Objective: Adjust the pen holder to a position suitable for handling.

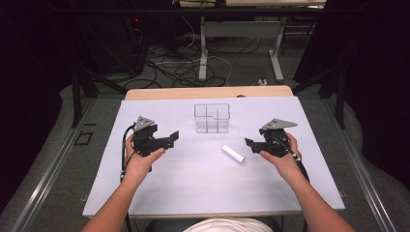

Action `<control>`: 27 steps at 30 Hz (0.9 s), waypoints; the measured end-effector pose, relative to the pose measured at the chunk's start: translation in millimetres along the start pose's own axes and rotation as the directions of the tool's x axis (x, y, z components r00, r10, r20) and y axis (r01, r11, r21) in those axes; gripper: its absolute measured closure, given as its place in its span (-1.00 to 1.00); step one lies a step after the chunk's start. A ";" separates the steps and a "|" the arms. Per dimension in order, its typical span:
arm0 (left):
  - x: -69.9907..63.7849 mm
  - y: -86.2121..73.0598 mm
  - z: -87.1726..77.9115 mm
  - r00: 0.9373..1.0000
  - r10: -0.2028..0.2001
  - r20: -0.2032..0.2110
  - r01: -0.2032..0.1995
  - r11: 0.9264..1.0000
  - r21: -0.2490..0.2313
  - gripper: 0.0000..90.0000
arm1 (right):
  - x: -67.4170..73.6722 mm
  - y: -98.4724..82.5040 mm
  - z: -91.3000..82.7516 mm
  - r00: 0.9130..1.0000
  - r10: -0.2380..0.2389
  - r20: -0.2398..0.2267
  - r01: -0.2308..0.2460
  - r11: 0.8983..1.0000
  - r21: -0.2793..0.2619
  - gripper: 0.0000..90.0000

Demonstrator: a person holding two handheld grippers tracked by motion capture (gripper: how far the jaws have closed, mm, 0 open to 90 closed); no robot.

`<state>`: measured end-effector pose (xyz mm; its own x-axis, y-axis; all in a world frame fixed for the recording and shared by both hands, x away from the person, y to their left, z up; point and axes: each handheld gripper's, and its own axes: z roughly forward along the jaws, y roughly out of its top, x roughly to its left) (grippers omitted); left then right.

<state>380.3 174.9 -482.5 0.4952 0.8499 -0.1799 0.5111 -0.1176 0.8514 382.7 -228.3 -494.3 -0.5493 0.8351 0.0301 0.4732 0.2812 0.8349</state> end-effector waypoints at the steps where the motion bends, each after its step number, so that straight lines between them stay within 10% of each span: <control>1: -0.2 -3.7 1.2 1.000 0.002 0.006 -0.002 1.000 0.007 -0.91 | 0.9 -0.5 0.8 1.000 -0.002 -0.002 0.002 1.000 0.002 -0.33; 27: -6.3 -27.2 7.3 0.999 0.041 0.016 -0.042 0.998 0.055 -1.00 | 17.8 -1.0 20.5 0.986 -0.080 -0.144 0.101 0.984 0.148 -0.29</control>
<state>368.3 168.9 -508.1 0.5273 0.8358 -0.1527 0.5277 -0.1813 0.8299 386.6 -204.1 -505.8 -0.6787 0.7332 0.0419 0.5118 0.4313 0.7430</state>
